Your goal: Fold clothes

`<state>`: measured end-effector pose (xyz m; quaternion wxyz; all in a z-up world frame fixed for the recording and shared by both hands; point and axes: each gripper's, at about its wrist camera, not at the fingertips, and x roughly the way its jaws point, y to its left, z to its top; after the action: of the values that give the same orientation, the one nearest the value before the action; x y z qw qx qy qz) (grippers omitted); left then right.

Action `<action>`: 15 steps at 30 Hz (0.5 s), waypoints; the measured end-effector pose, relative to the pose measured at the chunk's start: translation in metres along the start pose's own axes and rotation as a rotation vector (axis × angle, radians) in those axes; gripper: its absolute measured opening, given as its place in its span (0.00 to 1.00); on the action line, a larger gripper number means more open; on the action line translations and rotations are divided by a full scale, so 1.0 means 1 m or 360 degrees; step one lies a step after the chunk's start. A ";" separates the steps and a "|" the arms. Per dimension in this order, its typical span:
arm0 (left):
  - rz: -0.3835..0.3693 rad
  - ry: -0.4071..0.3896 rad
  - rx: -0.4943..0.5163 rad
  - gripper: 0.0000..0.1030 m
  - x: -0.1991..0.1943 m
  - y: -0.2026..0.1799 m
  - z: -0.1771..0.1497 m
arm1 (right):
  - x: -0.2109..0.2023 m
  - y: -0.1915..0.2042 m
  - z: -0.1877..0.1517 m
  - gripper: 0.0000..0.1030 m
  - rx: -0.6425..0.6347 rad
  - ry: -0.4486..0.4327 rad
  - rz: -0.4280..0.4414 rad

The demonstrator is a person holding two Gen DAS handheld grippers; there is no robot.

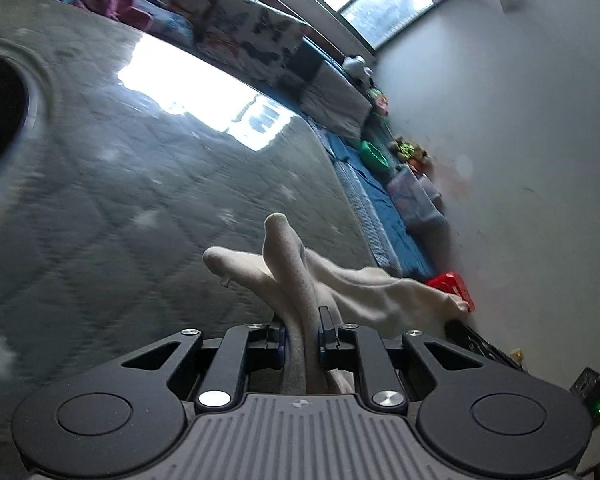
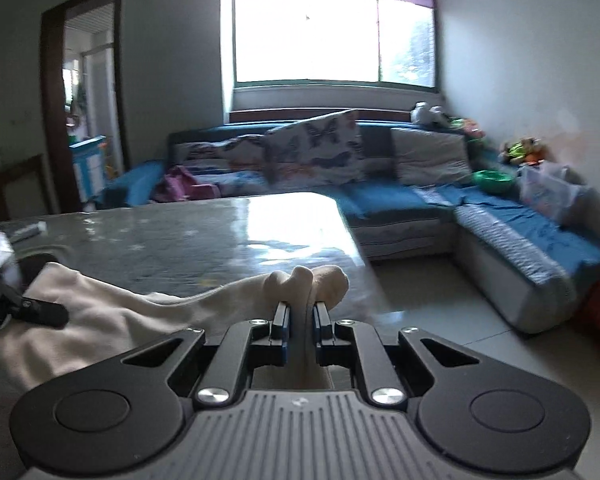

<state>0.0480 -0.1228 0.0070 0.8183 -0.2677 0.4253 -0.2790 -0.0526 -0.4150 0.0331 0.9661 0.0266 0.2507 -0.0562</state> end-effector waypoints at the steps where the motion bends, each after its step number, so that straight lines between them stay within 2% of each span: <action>1: -0.0007 0.0022 -0.0001 0.15 0.008 -0.003 -0.001 | 0.003 -0.005 0.001 0.10 0.0000 0.0006 -0.0027; 6: 0.0054 0.0171 -0.0028 0.15 0.041 0.005 -0.009 | 0.028 -0.023 -0.013 0.10 0.0019 0.0123 -0.0105; 11: 0.0074 0.0213 -0.0026 0.15 0.048 0.012 -0.007 | 0.050 -0.034 -0.032 0.12 0.0037 0.0237 -0.0133; 15: 0.0066 0.0230 0.0004 0.15 0.050 0.014 -0.003 | 0.060 -0.039 -0.039 0.14 0.0075 0.0275 -0.0133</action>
<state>0.0723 -0.1474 -0.0315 0.7915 -0.2369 0.4882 -0.2811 -0.0244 -0.4567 -0.0308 0.9368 0.0435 0.3326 -0.0998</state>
